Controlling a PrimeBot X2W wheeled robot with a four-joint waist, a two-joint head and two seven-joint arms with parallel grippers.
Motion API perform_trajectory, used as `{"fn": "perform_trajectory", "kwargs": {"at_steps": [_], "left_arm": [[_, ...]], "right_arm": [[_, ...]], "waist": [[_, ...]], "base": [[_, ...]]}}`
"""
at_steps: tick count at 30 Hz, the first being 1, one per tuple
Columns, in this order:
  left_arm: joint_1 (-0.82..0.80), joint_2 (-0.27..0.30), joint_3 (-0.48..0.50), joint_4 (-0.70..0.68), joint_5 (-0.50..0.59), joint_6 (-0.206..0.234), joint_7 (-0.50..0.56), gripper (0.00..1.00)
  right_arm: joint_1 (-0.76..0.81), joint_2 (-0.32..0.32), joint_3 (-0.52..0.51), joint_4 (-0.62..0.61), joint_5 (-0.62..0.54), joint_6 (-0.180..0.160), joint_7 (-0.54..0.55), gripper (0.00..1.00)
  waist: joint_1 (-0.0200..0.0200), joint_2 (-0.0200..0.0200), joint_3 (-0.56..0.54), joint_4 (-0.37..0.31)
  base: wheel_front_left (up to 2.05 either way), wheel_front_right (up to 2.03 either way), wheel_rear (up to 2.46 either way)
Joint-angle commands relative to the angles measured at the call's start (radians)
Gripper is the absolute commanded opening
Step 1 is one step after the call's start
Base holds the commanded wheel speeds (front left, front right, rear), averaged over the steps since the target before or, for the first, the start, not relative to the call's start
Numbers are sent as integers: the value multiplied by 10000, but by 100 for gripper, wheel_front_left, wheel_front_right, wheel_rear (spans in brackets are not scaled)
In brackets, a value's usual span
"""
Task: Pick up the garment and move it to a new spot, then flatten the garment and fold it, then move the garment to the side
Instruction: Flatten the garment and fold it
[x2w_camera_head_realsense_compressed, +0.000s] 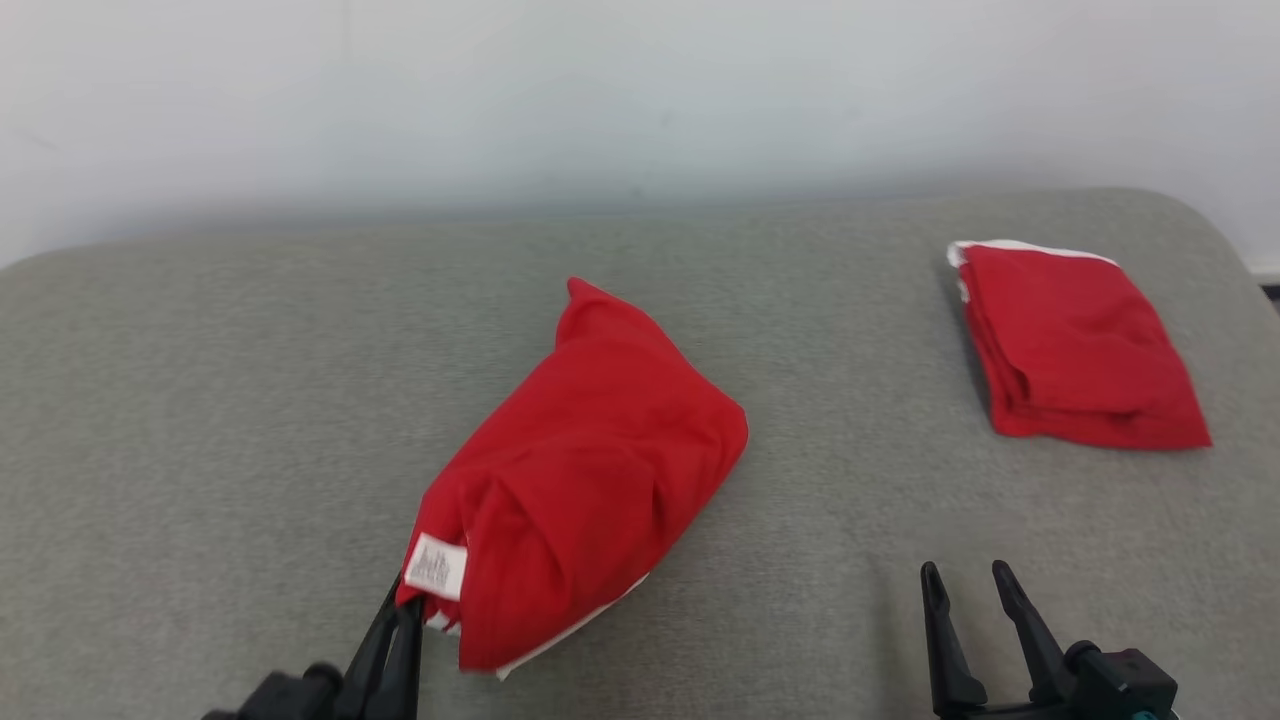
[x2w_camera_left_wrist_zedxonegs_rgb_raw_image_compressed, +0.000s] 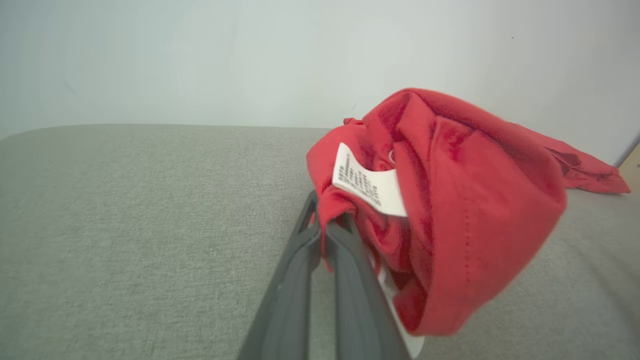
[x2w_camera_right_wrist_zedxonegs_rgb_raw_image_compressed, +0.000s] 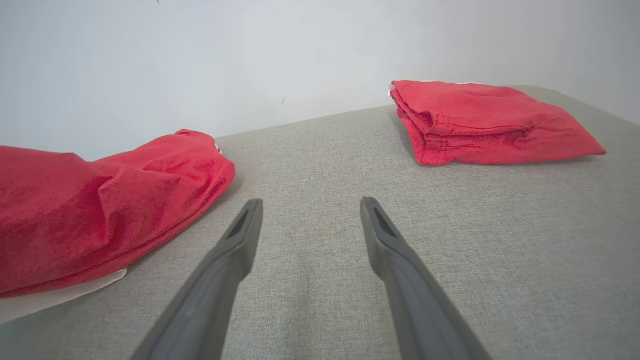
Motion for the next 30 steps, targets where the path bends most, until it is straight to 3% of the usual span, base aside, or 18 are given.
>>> {"fn": "perform_trajectory", "kwargs": {"at_steps": [1, 6, 18, 20, 21, 30], "left_arm": [[403, 39, 73, -271, 83, 12, -30, 0], [1250, 23, 308, -838, 195, 62, -30, 0], [1124, -280, 193, 407, 318, 25, -30, 0], [1121, -302, 263, 511, 384, 26, -30, 94], [1113, -315, 316, 536, 422, 26, -30, 100], [1585, -454, 655, 865, 458, 18, -30, 100]], "right_arm": [[47, 0, 33, 4, 49, -26, -46, 100], [114, -2, -9, 31, 116, -26, -46, 100], [8, -5, -33, 140, -16, -26, -46, 100], [10, -5, -62, 142, -23, -26, -46, 100], [9, -3, -71, 141, -20, -26, -46, 100], [58, -3, -56, 150, 87, -26, -46, 100]], "waist": [[1, -1, -351, 676], [1, -1, -332, 1104], [1, -1, -300, 1278], [1, -1, -312, 1275], [1, -1, -315, 1279], [1, -1, -321, 1393]], "base": [[0, 0, 0], [0, 0, 0], [0, 0, 0], [0, 0, 0], [0, 0, 0], [0, 0, 0]]}}
